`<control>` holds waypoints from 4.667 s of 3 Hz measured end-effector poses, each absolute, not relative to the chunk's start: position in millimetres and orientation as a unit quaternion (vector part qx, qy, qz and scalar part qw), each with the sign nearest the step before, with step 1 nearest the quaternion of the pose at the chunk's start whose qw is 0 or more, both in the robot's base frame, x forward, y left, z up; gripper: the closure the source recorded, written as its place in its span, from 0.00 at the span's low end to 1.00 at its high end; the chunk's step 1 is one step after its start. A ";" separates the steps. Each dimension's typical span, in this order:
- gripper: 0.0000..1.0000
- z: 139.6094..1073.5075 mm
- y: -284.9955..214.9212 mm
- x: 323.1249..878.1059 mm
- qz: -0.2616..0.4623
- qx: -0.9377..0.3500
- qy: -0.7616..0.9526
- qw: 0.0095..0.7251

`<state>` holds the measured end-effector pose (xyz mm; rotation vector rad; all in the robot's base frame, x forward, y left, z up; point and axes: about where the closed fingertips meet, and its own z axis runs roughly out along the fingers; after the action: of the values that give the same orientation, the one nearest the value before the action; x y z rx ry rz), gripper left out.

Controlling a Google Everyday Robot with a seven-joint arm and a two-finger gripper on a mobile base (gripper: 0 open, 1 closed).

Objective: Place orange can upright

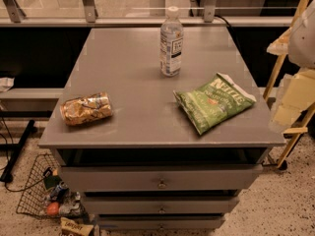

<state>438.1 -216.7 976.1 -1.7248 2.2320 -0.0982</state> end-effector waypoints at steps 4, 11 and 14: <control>0.00 935.0 -19.5 505.8 -0.037 -0.761 0.642 0.078; 0.00 876.0 181.3 517.3 -0.015 -0.824 0.565 0.037; 0.18 850.2 210.2 531.0 -0.062 -0.793 0.606 0.003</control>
Offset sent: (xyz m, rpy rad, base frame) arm 0.0625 0.1268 -0.0180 -0.1864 0.0897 0.3094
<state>531.0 210.2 850.2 -2.4878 1.8993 -0.1944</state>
